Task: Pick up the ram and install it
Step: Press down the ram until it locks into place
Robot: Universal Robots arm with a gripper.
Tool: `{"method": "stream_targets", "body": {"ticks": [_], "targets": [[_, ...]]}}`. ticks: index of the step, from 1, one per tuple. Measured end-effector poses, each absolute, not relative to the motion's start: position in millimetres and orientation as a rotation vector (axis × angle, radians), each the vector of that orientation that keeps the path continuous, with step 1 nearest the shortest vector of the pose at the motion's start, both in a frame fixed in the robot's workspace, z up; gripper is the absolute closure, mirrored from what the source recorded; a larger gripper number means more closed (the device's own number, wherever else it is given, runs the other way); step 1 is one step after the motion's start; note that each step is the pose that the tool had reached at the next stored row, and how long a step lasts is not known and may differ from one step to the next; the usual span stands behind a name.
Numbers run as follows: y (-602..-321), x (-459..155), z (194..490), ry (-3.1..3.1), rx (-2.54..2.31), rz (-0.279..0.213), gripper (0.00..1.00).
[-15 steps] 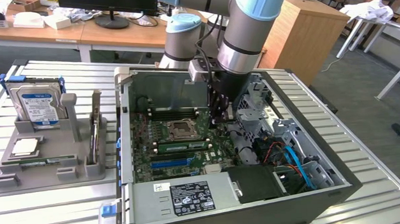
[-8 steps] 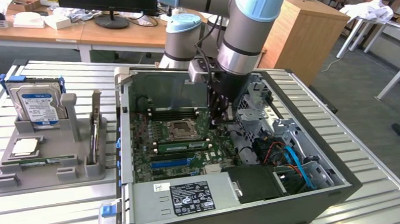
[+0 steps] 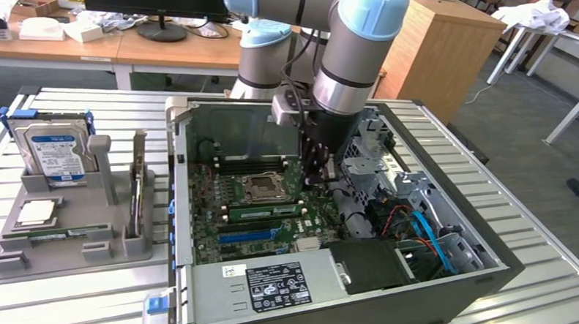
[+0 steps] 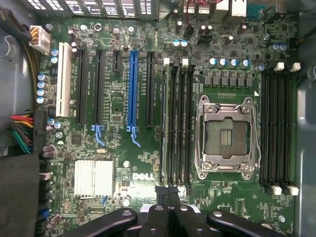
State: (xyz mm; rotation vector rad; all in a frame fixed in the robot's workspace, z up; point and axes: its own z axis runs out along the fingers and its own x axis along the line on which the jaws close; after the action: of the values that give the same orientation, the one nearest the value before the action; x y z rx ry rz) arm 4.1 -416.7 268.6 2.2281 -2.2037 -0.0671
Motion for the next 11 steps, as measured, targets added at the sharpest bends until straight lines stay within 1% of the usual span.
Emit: {"method": "stream_targets", "body": {"ticks": [11], "targets": [[-417,4,257,-2.204,2.228,-0.067,0.9]]}}
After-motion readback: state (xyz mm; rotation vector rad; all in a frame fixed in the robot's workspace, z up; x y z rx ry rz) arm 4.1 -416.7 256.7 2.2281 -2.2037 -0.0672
